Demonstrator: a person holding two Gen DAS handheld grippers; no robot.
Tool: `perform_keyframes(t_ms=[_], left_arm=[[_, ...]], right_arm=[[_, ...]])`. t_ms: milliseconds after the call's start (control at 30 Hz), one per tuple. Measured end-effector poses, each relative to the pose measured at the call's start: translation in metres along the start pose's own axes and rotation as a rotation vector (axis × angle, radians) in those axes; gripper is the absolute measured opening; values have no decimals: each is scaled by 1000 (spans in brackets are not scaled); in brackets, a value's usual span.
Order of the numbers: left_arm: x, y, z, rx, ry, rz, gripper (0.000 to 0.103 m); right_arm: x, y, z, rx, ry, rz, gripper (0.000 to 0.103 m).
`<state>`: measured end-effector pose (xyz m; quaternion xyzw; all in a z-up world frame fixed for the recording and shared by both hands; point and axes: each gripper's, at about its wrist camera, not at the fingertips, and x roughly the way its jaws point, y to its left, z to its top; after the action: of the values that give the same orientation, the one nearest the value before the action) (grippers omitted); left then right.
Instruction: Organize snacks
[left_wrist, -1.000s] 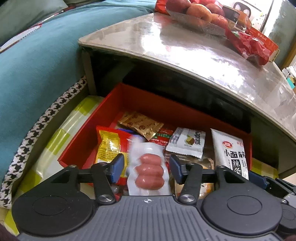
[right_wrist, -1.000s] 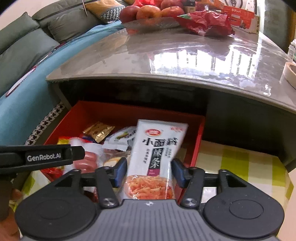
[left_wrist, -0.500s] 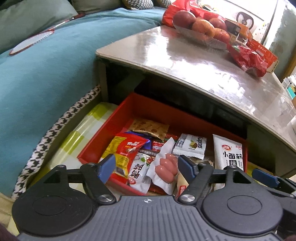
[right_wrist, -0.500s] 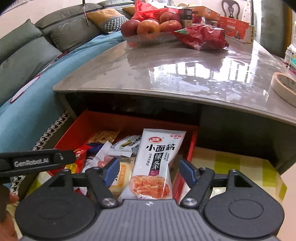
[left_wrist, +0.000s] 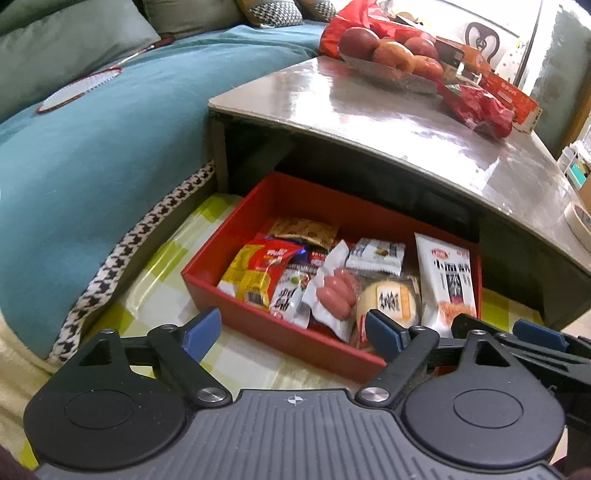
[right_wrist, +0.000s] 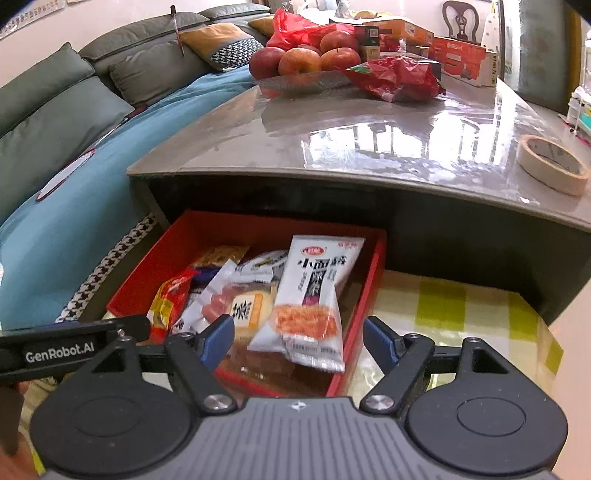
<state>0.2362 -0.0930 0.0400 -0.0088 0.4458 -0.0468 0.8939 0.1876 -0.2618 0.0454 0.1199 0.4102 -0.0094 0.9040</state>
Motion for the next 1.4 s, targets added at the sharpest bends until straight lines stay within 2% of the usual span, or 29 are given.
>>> perform_keyframes(t_ms=[200, 633, 900, 1400], left_arm=[[-14, -1, -18, 8, -4, 10, 96], [-40, -3, -55, 27, -12, 11, 101], [-52, -1, -70, 28, -10, 0, 103], [-58, -3, -91, 64, 0, 28, 103]], right_arm=[[-21, 0, -12, -9, -20, -6, 79], [-51, -6, -43, 6, -18, -28, 80], [-64, -7, -60, 5, -10, -41, 80], [-79, -5, -76, -2, -5, -33, 81]])
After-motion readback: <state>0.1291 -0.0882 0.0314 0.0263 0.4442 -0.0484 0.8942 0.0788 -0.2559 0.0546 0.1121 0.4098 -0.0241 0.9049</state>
